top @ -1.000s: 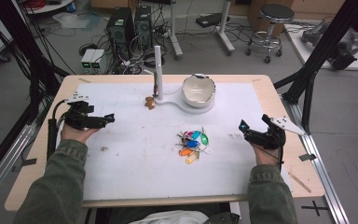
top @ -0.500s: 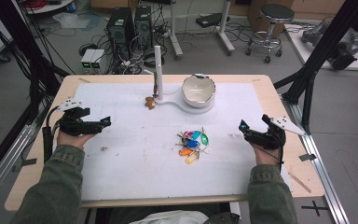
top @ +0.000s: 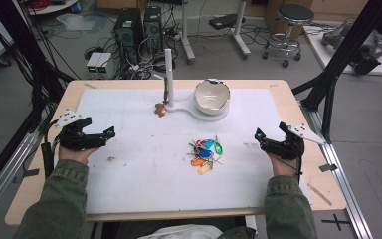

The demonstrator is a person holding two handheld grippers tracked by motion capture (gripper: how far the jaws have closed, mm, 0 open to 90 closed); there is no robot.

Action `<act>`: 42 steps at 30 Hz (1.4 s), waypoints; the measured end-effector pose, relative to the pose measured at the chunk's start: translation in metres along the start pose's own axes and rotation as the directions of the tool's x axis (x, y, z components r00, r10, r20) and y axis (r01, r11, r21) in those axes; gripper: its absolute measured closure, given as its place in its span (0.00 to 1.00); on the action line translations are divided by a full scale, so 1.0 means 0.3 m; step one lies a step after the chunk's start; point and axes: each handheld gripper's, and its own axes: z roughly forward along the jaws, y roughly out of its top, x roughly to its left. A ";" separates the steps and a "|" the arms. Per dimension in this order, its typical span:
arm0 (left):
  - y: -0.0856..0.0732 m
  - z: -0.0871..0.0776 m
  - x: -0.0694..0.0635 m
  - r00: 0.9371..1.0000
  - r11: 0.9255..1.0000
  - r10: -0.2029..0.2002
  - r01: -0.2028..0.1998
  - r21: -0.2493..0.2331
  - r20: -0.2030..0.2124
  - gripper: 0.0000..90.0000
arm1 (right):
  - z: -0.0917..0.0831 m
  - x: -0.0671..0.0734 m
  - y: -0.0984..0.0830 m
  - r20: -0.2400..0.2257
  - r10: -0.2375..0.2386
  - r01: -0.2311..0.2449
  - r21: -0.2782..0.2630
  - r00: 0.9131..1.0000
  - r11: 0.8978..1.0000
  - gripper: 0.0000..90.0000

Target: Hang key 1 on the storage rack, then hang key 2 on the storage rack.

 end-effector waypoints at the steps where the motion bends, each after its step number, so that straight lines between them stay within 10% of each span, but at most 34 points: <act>1: -0.004 -0.003 0.001 1.000 1.000 -0.001 0.001 -0.002 0.002 0.02 | 0.000 0.000 0.000 0.000 -0.001 0.001 0.000 1.000 1.000 0.01; 26: -0.123 -0.099 0.055 0.997 0.997 -0.067 0.065 -0.050 -0.049 0.02 | 0.000 -0.002 0.001 -0.014 0.002 -0.002 0.016 1.000 1.000 0.01; 42: -0.129 -0.096 0.061 0.997 0.997 -0.065 0.063 -0.048 -0.042 0.02 | 0.033 0.109 0.030 -0.142 -0.092 0.107 0.103 0.986 0.989 0.01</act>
